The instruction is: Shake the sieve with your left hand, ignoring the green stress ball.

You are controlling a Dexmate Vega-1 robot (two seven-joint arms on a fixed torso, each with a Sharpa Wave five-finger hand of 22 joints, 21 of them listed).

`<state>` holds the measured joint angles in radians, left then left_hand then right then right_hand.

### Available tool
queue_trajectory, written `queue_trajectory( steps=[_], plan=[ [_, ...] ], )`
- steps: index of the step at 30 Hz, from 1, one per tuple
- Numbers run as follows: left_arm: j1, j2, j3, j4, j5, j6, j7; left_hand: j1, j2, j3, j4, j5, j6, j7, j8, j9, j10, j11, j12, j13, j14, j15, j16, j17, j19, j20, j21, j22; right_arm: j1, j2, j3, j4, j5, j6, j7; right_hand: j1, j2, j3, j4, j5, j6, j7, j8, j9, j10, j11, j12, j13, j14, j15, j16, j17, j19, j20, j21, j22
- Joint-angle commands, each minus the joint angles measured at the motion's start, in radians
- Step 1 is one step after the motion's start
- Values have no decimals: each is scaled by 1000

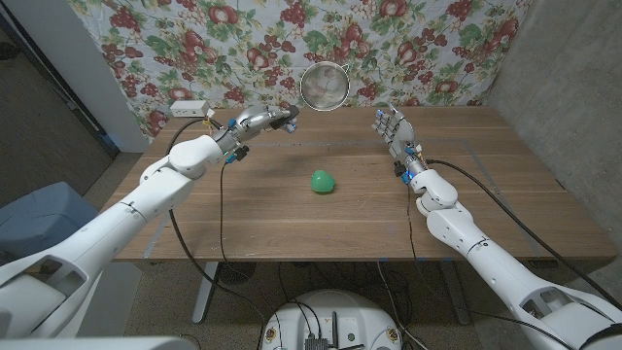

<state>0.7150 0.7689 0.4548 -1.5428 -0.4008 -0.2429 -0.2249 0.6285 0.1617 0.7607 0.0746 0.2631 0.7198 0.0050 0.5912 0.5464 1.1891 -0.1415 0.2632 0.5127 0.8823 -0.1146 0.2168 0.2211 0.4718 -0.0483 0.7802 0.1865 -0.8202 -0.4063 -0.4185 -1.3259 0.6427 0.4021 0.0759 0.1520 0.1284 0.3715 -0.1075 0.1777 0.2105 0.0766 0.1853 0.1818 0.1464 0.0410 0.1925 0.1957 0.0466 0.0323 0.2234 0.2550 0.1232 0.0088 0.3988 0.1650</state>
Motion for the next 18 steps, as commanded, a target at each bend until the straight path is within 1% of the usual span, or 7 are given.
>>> queue_trajectory(
  steps=[1,5,8,13,15,16,18],
  plan=[
    [-8,-11,-4,19,11,-24,-12,1,12,4,7,11,24,-20,2,1,42,-51,6,5,-6,-115,0,3,-4,-27,3,0,12,9,-4,19,0,0,3,3,11,6,-3,-1,7,1,5,-1,7,3,6,2,-4,3,3,2,9,0,-7,4],
    [-8,-10,-4,16,16,-9,-3,1,12,4,7,12,23,-22,3,2,42,-52,7,7,-6,-115,1,3,-4,-27,3,-1,13,11,-4,21,-1,0,2,3,11,6,-3,-1,7,0,5,-1,6,4,6,2,-3,3,3,2,10,0,-9,4],
    [-1,-5,-6,-4,23,30,25,1,13,3,7,13,24,-21,3,1,42,-52,8,9,-5,-115,1,4,-3,-28,3,-1,13,12,-4,23,1,-1,2,3,11,6,-3,-1,7,0,5,-1,6,3,6,2,-3,3,3,1,10,0,-10,4],
    [25,17,-21,-92,19,185,111,2,18,4,6,15,27,-13,3,-1,51,-49,11,10,1,-117,5,6,3,-31,6,-1,13,13,-4,25,0,0,1,3,11,6,-4,-1,7,0,5,-1,5,4,6,2,-4,3,3,1,11,0,-12,4],
    [27,22,-24,-109,5,231,117,3,19,5,5,15,27,-12,2,-1,54,-50,11,8,2,-117,6,6,4,-32,7,-1,12,13,-4,24,0,-1,0,3,11,7,-3,-1,7,1,5,-1,6,4,6,2,-3,4,3,0,11,0,-13,4],
    [27,27,-24,-120,1,258,122,4,22,5,4,15,29,-4,2,-4,60,-47,10,4,6,-117,7,6,6,-33,8,-1,12,13,-4,24,0,0,0,3,12,7,-4,-1,7,1,5,-1,6,5,6,2,-3,3,3,0,11,0,-13,4],
    [25,36,-22,-143,0,311,137,4,23,6,3,15,30,-2,2,-4,62,-48,9,1,9,-117,9,6,9,-34,10,-1,12,14,-4,24,-1,0,0,3,12,7,-4,-1,7,1,5,-1,6,7,6,2,-4,4,3,0,12,0,-14,4]
  ],
)
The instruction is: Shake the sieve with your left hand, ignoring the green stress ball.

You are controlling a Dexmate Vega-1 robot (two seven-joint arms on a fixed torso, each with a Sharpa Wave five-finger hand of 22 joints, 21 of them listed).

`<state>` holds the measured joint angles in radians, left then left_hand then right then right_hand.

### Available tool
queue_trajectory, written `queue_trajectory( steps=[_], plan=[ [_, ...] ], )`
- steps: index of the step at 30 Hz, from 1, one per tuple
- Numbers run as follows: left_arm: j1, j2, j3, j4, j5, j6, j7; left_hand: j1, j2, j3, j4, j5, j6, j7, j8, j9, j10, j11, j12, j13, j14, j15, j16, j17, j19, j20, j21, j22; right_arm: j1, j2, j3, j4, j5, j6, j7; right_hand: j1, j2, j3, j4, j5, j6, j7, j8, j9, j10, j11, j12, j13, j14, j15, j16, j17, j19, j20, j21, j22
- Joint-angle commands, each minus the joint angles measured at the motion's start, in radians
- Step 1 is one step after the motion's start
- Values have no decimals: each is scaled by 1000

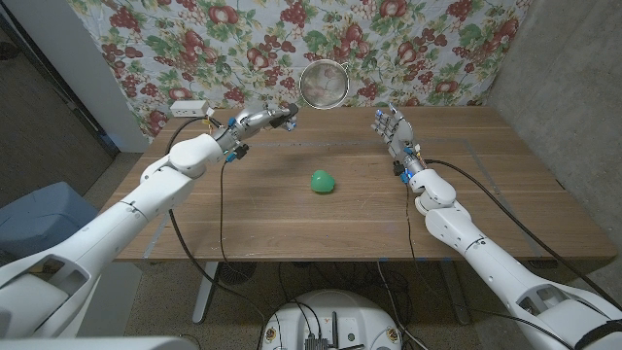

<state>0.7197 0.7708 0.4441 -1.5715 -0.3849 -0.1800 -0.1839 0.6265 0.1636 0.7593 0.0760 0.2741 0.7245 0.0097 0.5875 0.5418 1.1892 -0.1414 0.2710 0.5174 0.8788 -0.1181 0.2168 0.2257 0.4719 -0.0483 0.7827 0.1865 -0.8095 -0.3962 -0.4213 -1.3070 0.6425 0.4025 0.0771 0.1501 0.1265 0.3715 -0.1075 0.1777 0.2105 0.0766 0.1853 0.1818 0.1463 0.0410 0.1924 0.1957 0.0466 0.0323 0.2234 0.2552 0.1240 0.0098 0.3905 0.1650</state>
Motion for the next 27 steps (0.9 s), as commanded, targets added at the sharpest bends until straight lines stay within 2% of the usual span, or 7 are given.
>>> queue_trajectory(
  steps=[1,5,9,13,21,27],
  plan=[
    [20,38,-13,-129,-24,283,104,6,22,7,2,4,26,-6,6,0,62,-49,1,-3,13,-114,9,1,10,-34,8,-1,2,4,-2,5,-1,-1,-2,5,14,7,-4,-1,7,1,5,-1,6,6,6,2,-4,3,3,0,11,-1,-6,4],
    [4,56,-13,-179,-71,447,117,10,26,10,-3,4,33,6,8,-2,68,-45,-1,-11,22,-115,13,1,16,-34,11,0,4,6,-3,8,-1,-1,-2,5,14,7,-4,-1,7,1,5,-1,5,4,5,2,-3,3,3,-1,12,-1,-8,4],
    [-23,67,-4,-199,-110,571,116,17,30,15,-12,3,40,20,11,-3,64,-40,-9,-20,27,-115,13,0,19,-33,14,0,5,7,-4,9,-3,-1,-4,5,14,8,-4,-1,7,1,5,-1,5,4,6,2,-4,3,3,-1,12,-1,-10,4],
    [-45,71,5,-205,-138,645,115,20,32,18,-16,1,42,31,13,-1,67,-37,-13,-27,30,-114,14,0,23,-34,17,0,8,9,-5,12,-4,-2,-3,5,14,8,-4,-1,7,2,5,-1,6,3,6,2,-4,3,3,-2,12,-1,-12,4],
    [-69,79,19,-207,-166,711,119,22,33,22,-16,-2,42,35,14,-1,71,-34,-16,-36,32,-111,14,-1,27,-34,21,0,12,10,-7,14,-5,-4,-2,5,14,9,-5,-1,6,2,4,-1,5,5,6,2,-4,3,3,-3,14,-1,-15,4],
    [-75,85,27,-204,-171,711,117,22,33,23,-16,-4,42,37,15,1,70,-34,-18,-39,34,-111,14,-2,27,-34,22,0,13,11,-7,14,-5,-4,-2,5,14,9,-5,-1,6,2,4,-1,4,4,5,2,-4,3,3,-4,15,-1,-17,4]
  ],
)
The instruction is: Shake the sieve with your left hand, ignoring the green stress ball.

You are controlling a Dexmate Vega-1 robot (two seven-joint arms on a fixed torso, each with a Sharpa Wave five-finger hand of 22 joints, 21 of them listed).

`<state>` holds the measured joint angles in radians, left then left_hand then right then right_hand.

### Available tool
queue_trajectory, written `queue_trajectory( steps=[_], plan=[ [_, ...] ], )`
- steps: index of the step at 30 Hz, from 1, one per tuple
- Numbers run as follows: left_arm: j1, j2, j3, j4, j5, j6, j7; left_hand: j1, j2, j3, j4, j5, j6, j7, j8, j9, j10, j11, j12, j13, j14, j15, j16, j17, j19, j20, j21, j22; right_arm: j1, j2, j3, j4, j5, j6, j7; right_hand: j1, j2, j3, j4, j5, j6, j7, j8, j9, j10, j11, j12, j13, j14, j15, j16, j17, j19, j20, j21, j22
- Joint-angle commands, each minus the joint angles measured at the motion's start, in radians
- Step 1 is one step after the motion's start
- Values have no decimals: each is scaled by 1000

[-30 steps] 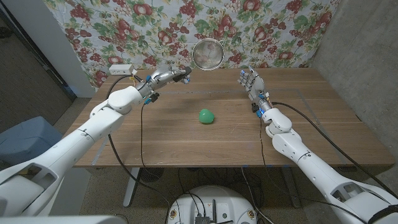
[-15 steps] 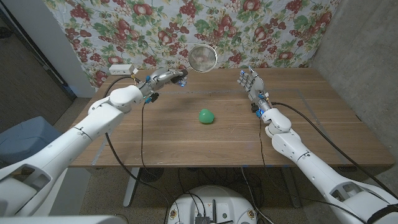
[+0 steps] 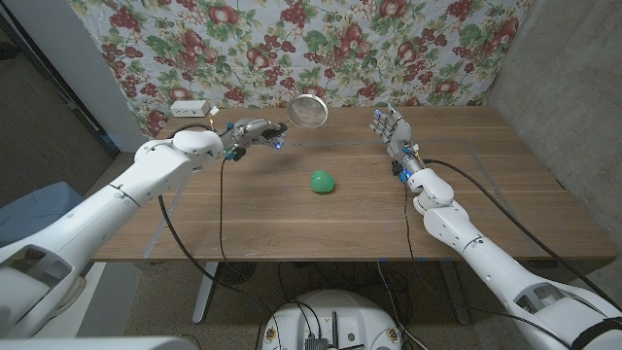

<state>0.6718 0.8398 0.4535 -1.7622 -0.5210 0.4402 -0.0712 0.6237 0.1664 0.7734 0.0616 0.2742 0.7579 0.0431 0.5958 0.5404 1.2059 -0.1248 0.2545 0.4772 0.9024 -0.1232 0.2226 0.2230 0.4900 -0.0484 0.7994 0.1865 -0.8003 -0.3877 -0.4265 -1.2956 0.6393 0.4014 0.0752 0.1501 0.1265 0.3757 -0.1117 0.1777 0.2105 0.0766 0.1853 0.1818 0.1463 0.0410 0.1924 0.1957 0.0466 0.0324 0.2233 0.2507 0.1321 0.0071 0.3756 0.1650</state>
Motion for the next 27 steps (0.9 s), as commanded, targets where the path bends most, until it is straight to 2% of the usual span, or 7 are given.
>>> queue_trajectory(
  steps=[1,10,18,22,27],
  plan=[
    [-28,16,18,-13,-36,91,4,25,30,10,-2,-4,8,4,6,2,54,-50,-1,1,11,-106,8,1,9,-34,6,0,4,2,-2,3,-2,-3,0,5,14,5,-1,-1,6,2,4,-1,4,4,5,2,-4,3,3,1,7,2,-3,4],
    [-22,20,18,-13,-44,70,5,26,30,12,-2,-8,8,5,6,2,54,-48,-2,-2,11,-105,7,0,8,-35,8,0,1,1,-1,-1,0,-3,1,5,14,5,-1,-1,6,3,4,-1,6,5,6,2,-4,3,3,0,8,2,-7,5],
    [-1,19,11,1,-37,-14,-4,26,29,13,-1,-10,8,1,5,1,48,-48,-3,1,10,-105,5,0,3,-39,9,0,-4,-2,0,-7,0,-2,0,4,14,6,-1,-1,7,2,5,-1,5,4,5,2,-4,5,3,-2,10,3,-12,5],
    [11,15,13,27,-10,-118,-28,24,27,13,0,-12,8,-1,5,2,46,-50,-4,0,9,-104,4,-1,-1,-41,8,0,-7,-3,1,-9,1,-1,0,4,14,6,-1,-1,7,2,5,-1,6,4,6,2,-5,5,3,-2,10,3,-14,5],
    [25,-6,23,107,76,-373,-70,23,24,12,1,-13,2,-13,1,-1,37,-56,-7,2,3,-105,1,-2,-6,-41,8,0,-7,-3,1,-8,2,0,2,4,14,7,-1,-1,7,1,5,-1,6,4,6,2,-5,6,3,-3,12,3,-18,5]
  ],
)
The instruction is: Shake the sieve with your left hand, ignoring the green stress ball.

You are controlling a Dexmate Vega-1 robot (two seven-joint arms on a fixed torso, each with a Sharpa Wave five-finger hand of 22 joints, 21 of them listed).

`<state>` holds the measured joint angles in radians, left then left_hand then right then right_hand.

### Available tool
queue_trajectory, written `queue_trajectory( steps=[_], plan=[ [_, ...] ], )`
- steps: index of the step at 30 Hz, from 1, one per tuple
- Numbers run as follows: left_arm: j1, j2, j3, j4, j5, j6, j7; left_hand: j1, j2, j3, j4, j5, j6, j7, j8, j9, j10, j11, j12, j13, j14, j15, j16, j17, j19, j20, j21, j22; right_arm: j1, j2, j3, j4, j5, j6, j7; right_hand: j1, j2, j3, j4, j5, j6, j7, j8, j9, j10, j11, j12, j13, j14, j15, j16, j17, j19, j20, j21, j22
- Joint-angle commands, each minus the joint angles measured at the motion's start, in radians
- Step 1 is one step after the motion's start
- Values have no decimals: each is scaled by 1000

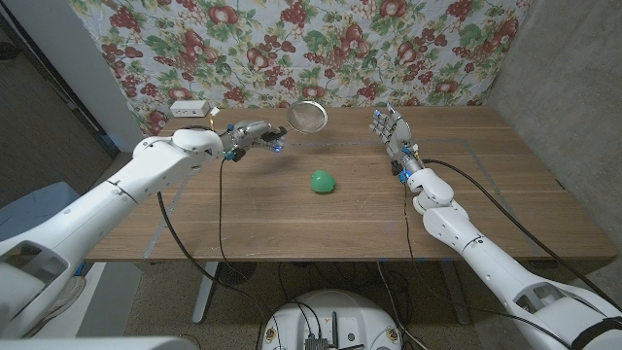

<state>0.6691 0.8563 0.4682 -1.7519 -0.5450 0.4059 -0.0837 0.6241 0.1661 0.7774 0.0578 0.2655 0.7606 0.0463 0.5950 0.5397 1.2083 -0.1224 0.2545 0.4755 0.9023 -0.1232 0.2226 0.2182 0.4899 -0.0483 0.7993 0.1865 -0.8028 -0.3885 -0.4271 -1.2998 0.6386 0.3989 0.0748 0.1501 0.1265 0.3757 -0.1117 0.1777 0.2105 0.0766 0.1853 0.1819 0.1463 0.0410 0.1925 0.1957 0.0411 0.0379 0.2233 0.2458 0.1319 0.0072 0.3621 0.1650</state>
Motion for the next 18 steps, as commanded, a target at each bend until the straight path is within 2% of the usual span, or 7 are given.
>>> queue_trajectory(
  steps=[1,8,12,18],
  plan=[
    [30,-27,9,110,120,-383,-58,22,25,8,5,-5,-3,-19,2,2,31,-60,-8,4,1,-106,0,2,-8,-41,9,0,-5,-2,2,-3,3,3,2,4,14,7,-1,-1,7,1,5,-1,6,4,6,2,1,0,4,2,12,3,-4,5],
    [31,-69,6,208,177,-629,-100,18,19,5,8,-6,-12,-38,-2,2,20,-66,-8,9,-9,-105,-6,0,-19,-35,7,0,-3,-1,3,1,6,4,6,3,14,7,-1,-1,8,0,5,-1,5,4,6,2,0,-2,4,1,14,2,-8,5],
    [24,-85,3,239,178,-689,-132,11,13,1,13,-5,-20,-51,-6,2,6,-69,-11,13,-15,-104,-8,1,-25,-29,7,0,1,1,2,8,7,7,12,3,14,7,-1,-1,7,-1,5,-1,6,3,6,2,1,0,4,1,14,2,-10,5],
    [22,-97,-2,254,180,-712,-145,8,11,-2,16,-3,-21,-55,-7,2,0,-68,-12,16,-21,-105,-9,2,-28,-27,6,0,4,1,3,12,8,7,14,3,14,8,-1,-1,8,-1,5,-1,6,3,6,2,1,0,4,0,16,2,-12,5]
  ],
)
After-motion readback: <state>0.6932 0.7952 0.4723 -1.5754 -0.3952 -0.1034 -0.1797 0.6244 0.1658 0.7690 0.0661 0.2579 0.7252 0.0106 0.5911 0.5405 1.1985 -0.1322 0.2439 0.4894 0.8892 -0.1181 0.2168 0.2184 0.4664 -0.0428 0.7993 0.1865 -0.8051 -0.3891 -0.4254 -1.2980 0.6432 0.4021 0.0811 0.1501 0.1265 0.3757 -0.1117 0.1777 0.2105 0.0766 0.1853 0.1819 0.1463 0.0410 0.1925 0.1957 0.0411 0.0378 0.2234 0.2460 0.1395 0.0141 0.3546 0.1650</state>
